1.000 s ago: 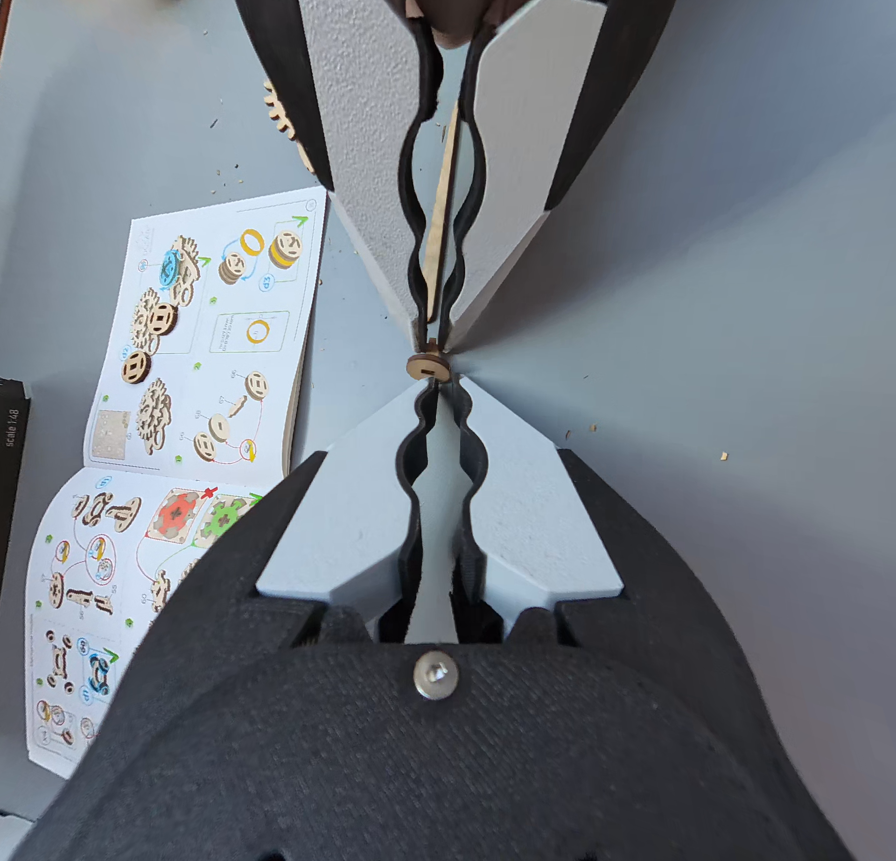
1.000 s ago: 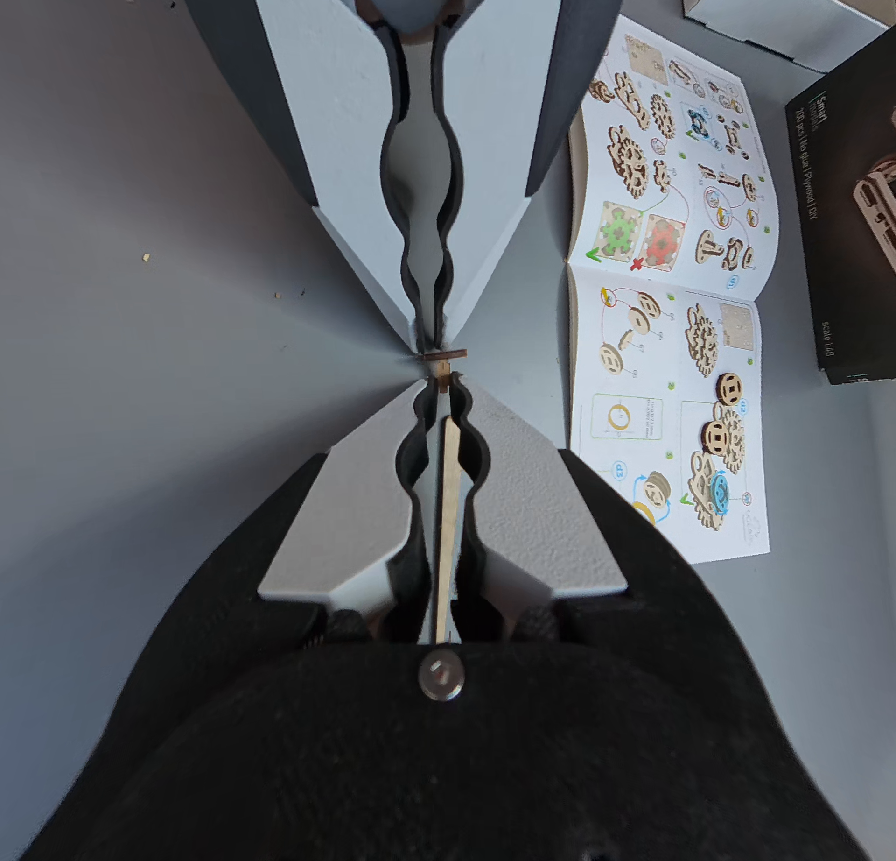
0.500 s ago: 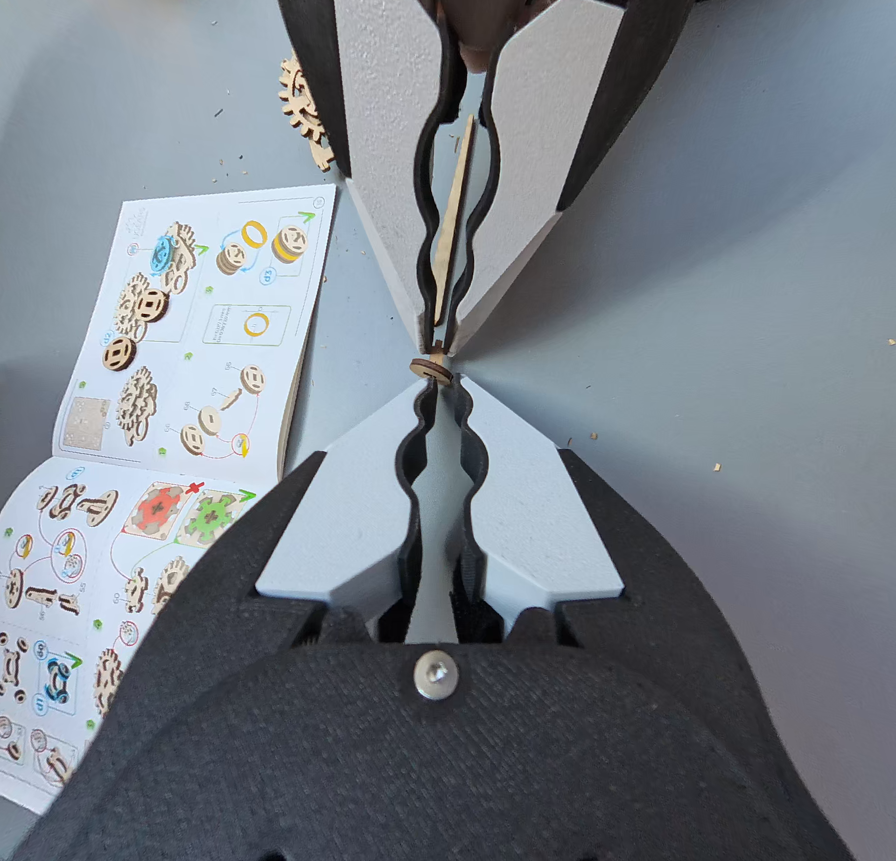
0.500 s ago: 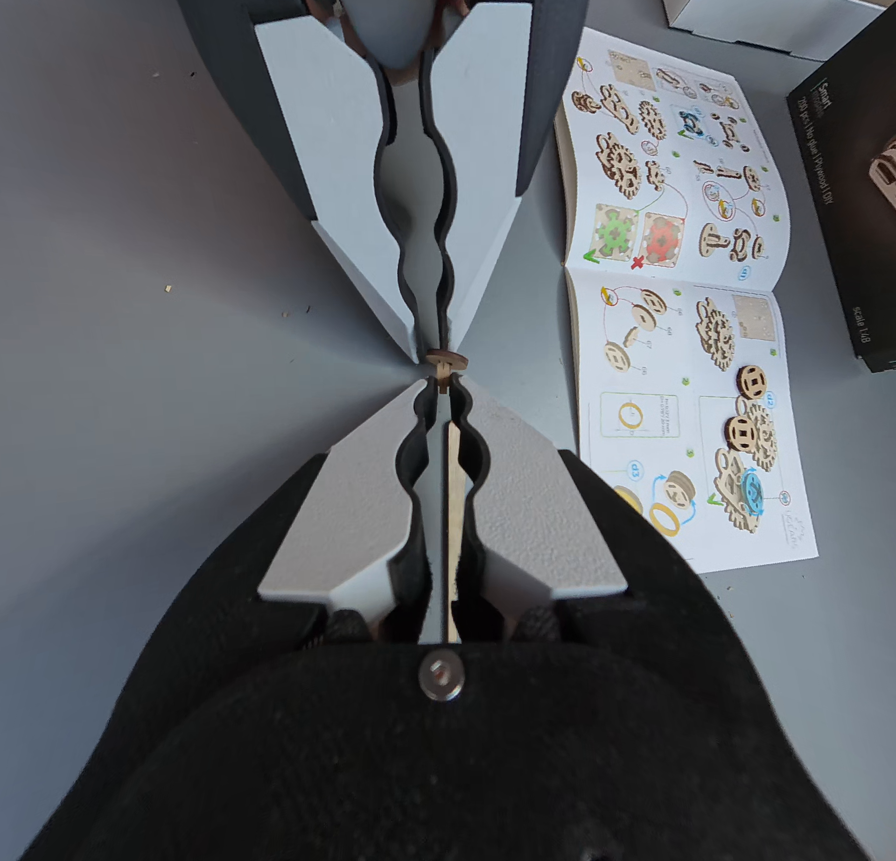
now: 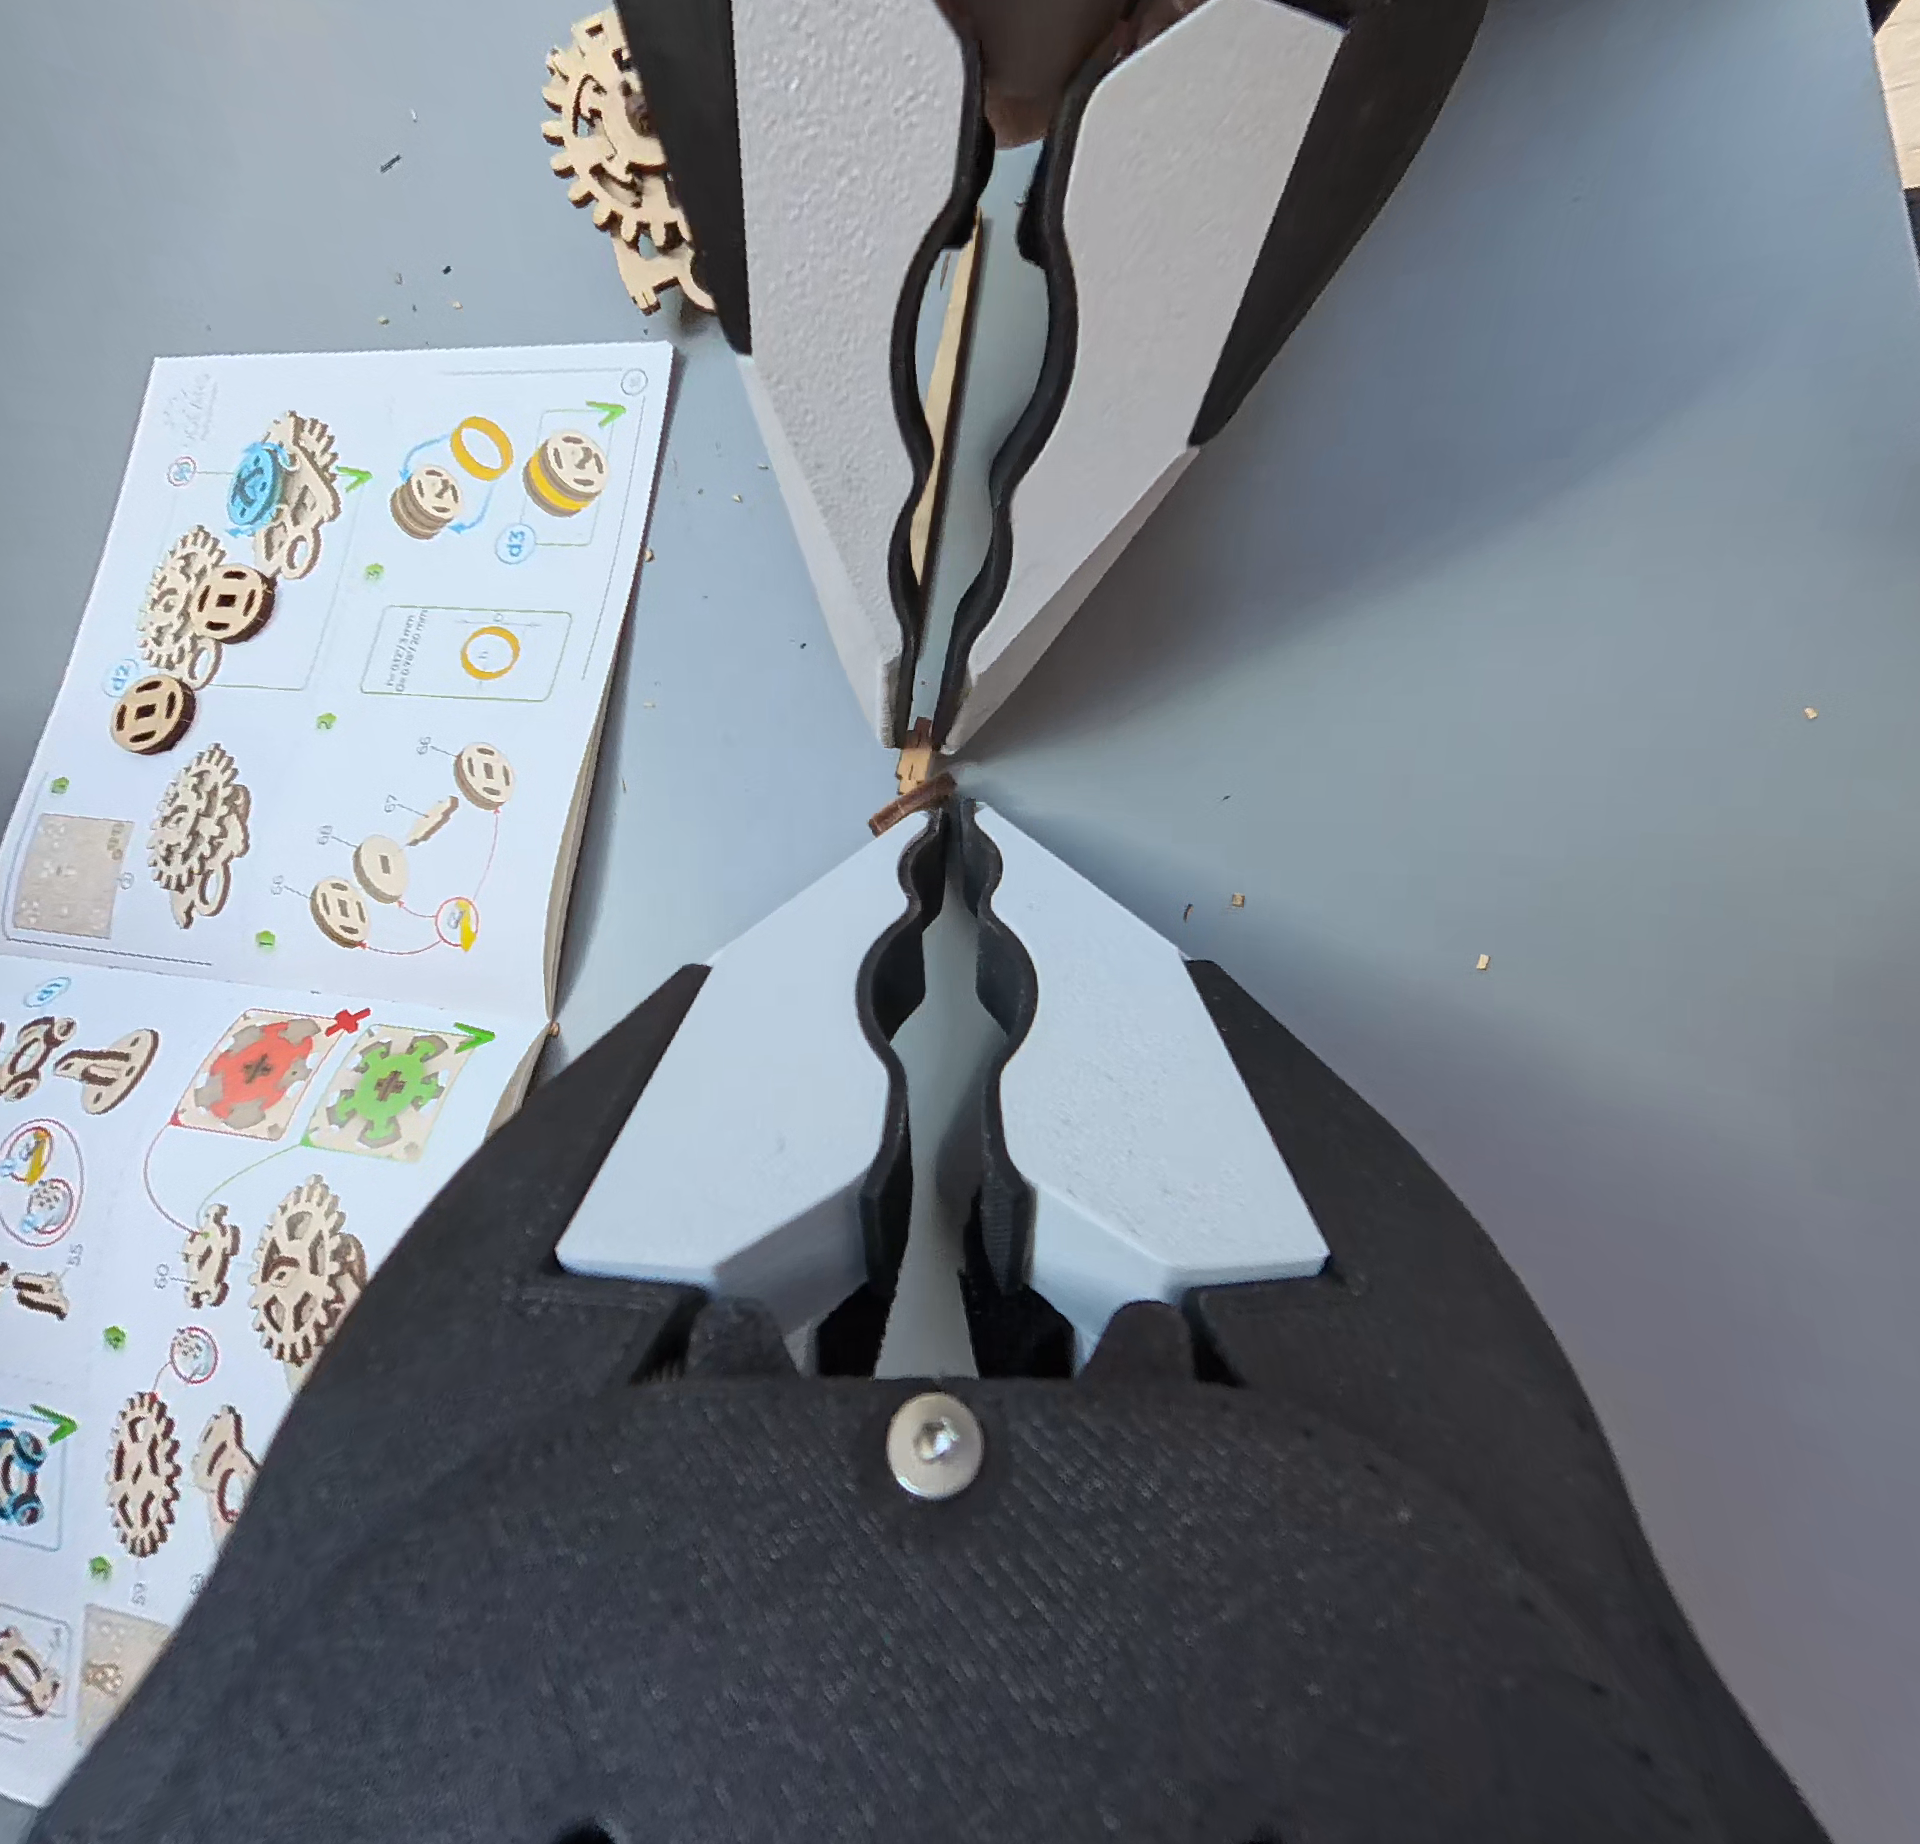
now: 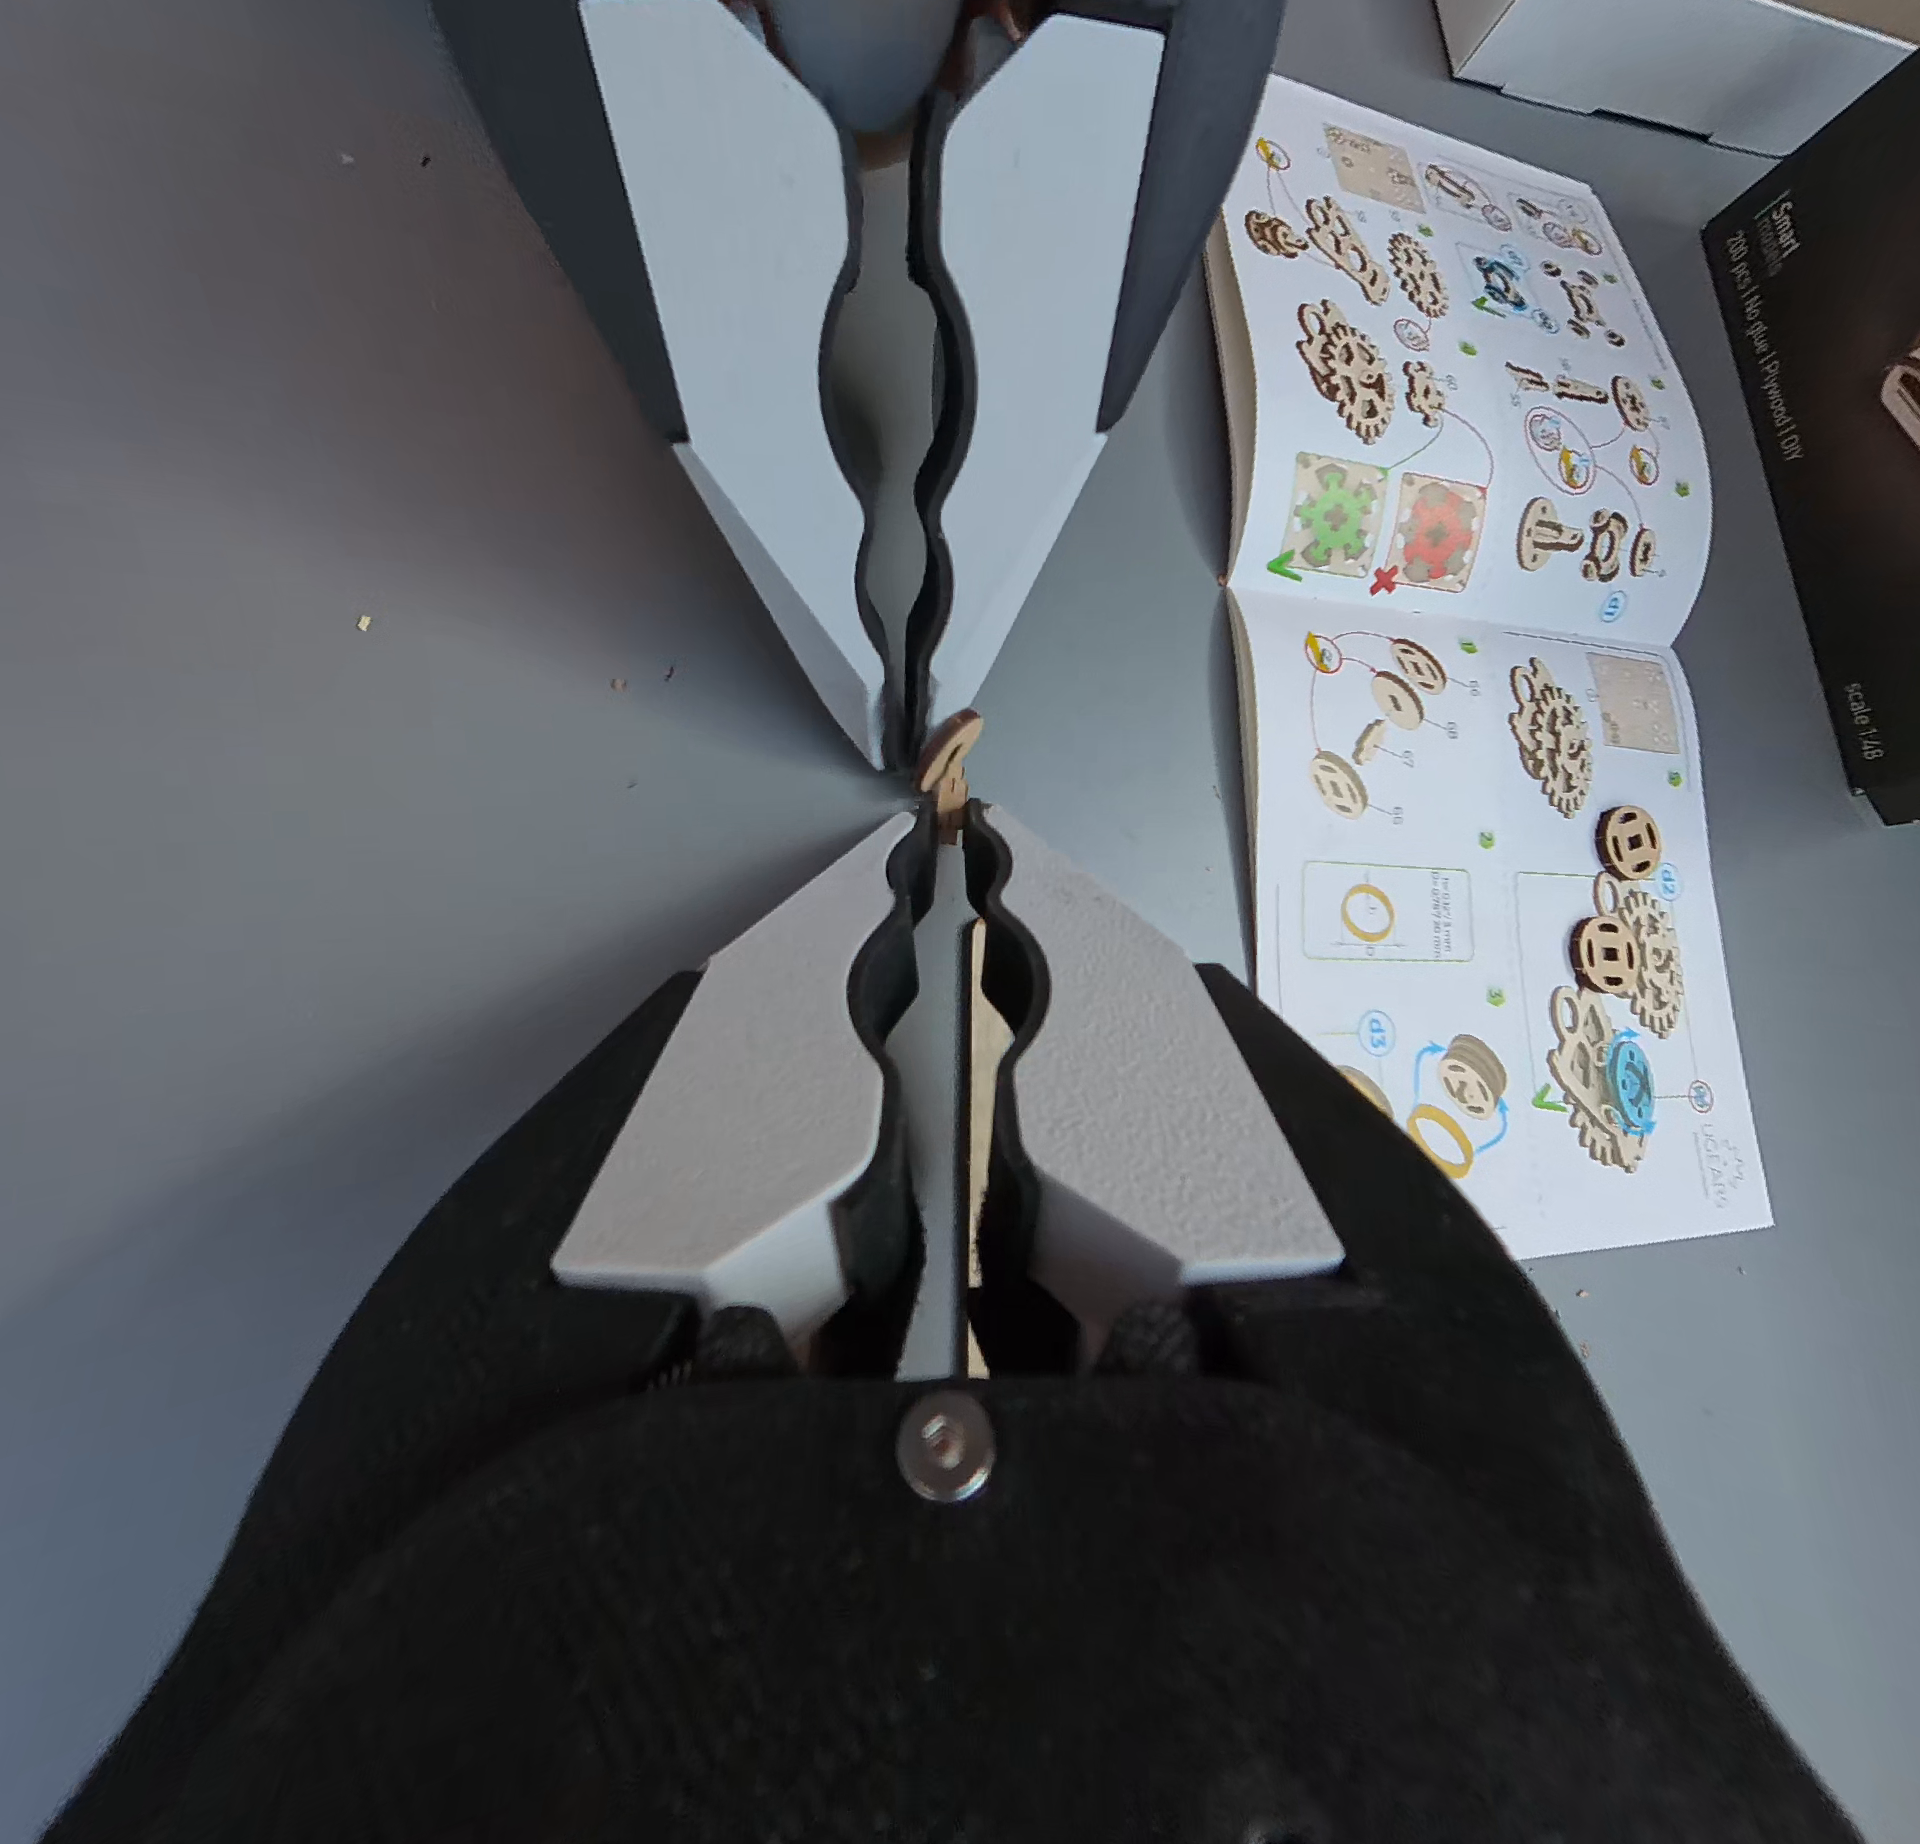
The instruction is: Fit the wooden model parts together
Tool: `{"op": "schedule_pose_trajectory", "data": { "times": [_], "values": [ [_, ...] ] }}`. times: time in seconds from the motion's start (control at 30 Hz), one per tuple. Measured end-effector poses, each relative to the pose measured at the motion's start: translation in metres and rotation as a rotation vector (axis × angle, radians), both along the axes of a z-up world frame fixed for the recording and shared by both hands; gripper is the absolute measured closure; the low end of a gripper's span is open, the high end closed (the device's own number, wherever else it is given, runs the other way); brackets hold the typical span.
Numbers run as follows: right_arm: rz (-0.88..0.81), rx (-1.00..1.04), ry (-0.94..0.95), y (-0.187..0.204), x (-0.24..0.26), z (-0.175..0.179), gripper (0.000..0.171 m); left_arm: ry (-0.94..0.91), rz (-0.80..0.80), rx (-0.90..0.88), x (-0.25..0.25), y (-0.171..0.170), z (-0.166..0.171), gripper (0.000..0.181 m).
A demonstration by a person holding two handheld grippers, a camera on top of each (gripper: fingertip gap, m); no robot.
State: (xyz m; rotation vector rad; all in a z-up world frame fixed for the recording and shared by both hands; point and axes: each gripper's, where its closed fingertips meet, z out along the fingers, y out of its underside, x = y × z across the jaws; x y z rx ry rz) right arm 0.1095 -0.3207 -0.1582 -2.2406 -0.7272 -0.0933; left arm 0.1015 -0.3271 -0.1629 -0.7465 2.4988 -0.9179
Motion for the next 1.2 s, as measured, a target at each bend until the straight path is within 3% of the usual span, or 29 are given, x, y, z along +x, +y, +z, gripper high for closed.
{"op": "schedule_pose_trajectory", "data": {
  "times": [0.03,0.63,1.2],
  "values": [
    [0.001,0.004,-0.001,0.0,0.0,0.0007,0.167,0.0,0.005,0.0,0.0005,0.0011,0.0,0.181],
    [0.026,0.041,-0.075,0.0002,-0.0004,0.0043,0.167,-0.027,0.023,0.029,0.0044,0.0054,0.0002,0.179],
    [0.209,0.195,-0.631,0.0045,0.0029,0.0055,0.167,-0.018,-0.001,0.004,0.0023,0.0034,0.0002,0.18]
  ]
}}
